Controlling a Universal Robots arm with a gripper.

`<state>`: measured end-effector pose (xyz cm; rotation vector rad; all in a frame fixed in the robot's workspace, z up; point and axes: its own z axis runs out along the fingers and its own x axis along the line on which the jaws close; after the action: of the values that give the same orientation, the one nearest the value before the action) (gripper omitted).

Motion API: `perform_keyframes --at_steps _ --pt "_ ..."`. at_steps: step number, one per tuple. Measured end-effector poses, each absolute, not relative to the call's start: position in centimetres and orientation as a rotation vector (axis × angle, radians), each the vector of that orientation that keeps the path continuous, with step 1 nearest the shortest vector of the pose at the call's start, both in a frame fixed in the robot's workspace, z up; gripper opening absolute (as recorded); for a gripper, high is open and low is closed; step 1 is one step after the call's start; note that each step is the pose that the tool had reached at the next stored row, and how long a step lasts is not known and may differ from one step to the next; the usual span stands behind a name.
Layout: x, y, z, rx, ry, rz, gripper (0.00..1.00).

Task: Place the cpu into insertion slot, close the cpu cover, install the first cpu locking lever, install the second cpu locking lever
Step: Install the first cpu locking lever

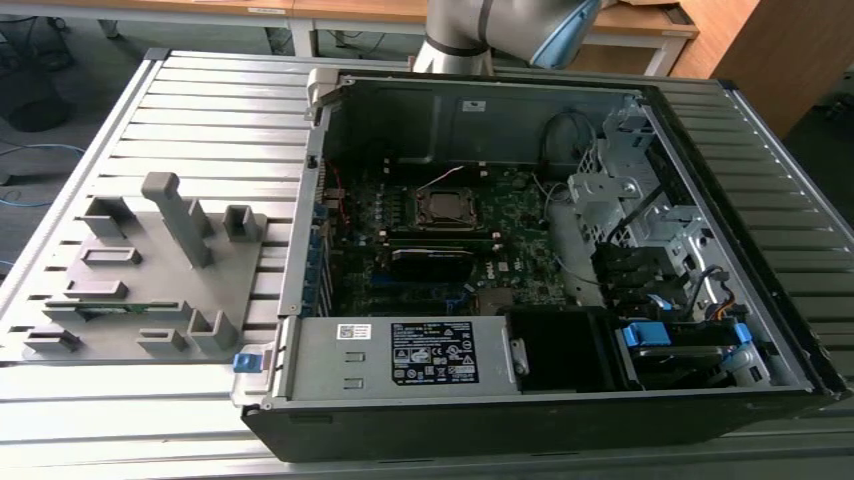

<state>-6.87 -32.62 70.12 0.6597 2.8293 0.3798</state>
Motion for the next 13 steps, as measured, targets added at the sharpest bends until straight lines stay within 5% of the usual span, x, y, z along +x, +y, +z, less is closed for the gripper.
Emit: perform_keyframes --at_steps 13 --pt "-6.9 -32.6 71.5 0.658 2.828 0.375 0.11"
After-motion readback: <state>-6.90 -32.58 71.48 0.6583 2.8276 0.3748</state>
